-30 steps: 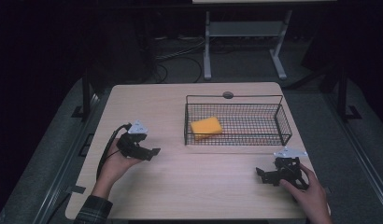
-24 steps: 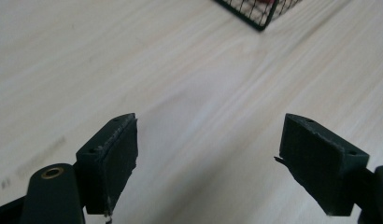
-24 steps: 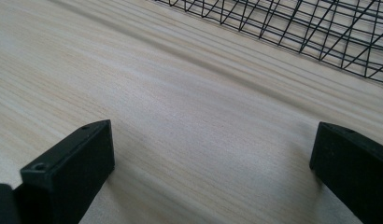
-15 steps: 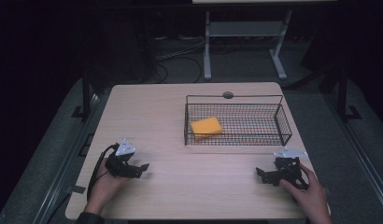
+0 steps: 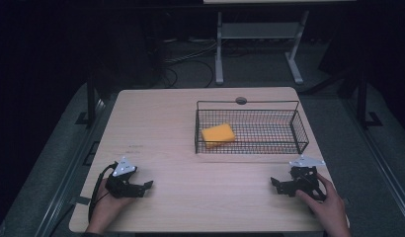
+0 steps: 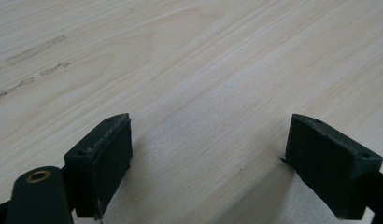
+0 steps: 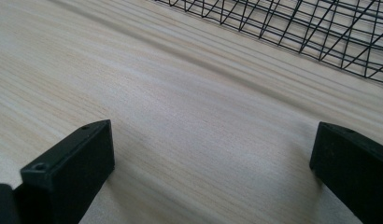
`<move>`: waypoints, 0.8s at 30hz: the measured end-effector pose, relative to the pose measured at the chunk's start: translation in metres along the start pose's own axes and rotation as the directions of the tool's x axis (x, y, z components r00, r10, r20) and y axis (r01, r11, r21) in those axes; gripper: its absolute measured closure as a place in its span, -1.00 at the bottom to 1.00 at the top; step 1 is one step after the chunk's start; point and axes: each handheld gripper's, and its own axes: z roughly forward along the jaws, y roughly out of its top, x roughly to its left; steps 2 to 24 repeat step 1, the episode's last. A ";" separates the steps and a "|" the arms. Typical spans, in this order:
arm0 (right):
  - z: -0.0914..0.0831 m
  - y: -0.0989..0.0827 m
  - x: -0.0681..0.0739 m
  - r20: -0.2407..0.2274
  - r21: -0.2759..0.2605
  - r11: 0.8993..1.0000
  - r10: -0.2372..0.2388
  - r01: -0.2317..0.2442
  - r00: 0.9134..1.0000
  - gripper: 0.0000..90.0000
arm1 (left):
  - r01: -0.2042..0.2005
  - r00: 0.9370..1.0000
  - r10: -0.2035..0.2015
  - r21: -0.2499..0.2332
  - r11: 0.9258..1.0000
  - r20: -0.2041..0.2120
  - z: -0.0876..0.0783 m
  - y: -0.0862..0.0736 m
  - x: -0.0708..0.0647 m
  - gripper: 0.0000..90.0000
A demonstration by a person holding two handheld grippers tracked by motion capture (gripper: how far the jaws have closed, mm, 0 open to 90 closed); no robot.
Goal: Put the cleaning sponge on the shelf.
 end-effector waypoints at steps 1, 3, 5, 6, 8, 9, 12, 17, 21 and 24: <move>0.000 0.000 0.000 0.000 0.000 1.000 0.000 0.000 1.000 -1.00 | 0.000 1.000 0.000 0.000 1.000 0.000 0.000 0.000 0.000 -0.69; 0.000 0.000 0.000 0.000 0.000 1.000 0.000 0.000 1.000 -1.00 | 0.000 1.000 0.000 0.000 1.000 0.000 0.000 0.000 0.000 -0.69; 0.000 0.000 0.000 0.000 0.000 1.000 0.000 0.000 1.000 -1.00 | 0.000 1.000 0.000 0.000 1.000 0.000 0.000 0.000 0.000 -0.69; 0.000 0.000 0.000 0.000 0.000 1.000 0.000 0.000 1.000 -1.00 | 0.000 1.000 0.000 0.000 1.000 0.000 0.000 0.000 0.000 -0.69; 0.000 0.000 0.000 0.000 0.000 1.000 0.000 0.000 1.000 -1.00 | 0.000 1.000 0.000 0.000 1.000 0.000 0.000 0.000 0.000 -0.69; 0.000 0.000 0.000 0.000 0.000 1.000 0.000 0.000 1.000 -1.00 | 0.000 1.000 0.000 0.000 1.000 0.000 0.000 0.000 0.000 -0.69; 0.000 0.000 0.000 0.000 0.000 1.000 0.000 0.000 1.000 -1.00 | 0.000 1.000 0.000 0.000 1.000 0.000 0.000 0.000 0.000 -0.69; 0.000 0.000 0.000 0.000 0.000 1.000 0.000 0.000 1.000 -1.00 | 0.000 1.000 0.000 0.000 1.000 0.000 0.000 0.000 0.000 -0.69; 0.000 0.000 0.000 0.000 0.000 1.000 0.000 0.000 1.000 -1.00 | 0.000 1.000 0.000 0.000 1.000 0.000 0.000 0.000 0.000 -0.69; 0.000 0.000 0.000 0.000 0.000 1.000 0.000 0.000 1.000 -1.00 | 0.000 1.000 0.000 0.000 1.000 0.000 0.000 0.000 0.000 -0.69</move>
